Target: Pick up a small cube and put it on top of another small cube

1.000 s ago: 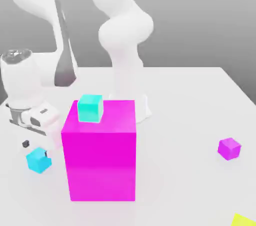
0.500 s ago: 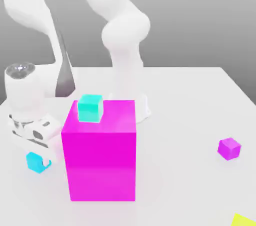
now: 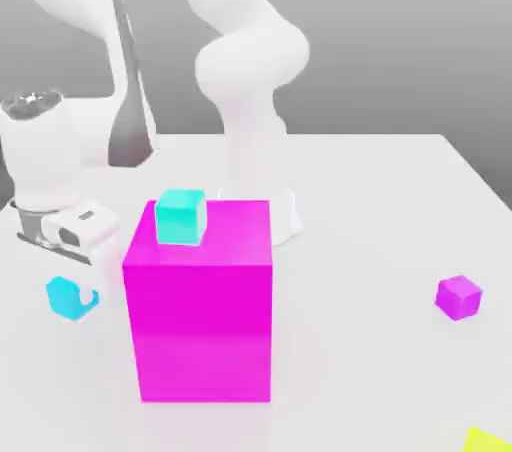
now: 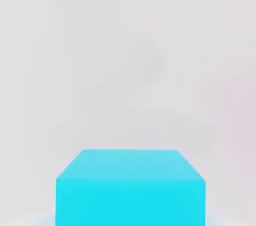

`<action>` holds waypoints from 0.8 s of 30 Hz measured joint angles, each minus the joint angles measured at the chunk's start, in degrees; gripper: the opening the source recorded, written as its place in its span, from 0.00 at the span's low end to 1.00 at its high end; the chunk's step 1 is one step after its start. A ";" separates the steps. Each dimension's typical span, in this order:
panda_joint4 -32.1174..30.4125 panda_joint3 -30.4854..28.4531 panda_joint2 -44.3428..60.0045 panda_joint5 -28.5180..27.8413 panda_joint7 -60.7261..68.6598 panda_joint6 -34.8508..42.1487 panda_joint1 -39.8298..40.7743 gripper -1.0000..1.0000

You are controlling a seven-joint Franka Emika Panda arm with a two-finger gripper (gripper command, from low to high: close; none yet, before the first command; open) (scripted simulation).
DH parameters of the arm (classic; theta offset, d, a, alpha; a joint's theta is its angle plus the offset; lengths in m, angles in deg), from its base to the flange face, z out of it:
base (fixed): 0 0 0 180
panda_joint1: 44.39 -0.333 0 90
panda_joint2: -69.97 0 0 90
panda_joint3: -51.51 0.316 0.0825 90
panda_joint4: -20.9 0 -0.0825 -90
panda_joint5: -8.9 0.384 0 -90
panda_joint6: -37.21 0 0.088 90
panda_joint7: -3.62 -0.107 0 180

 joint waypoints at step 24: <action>3.77 55.05 -10.63 24.61 -29.58 29.07 27.53 0.00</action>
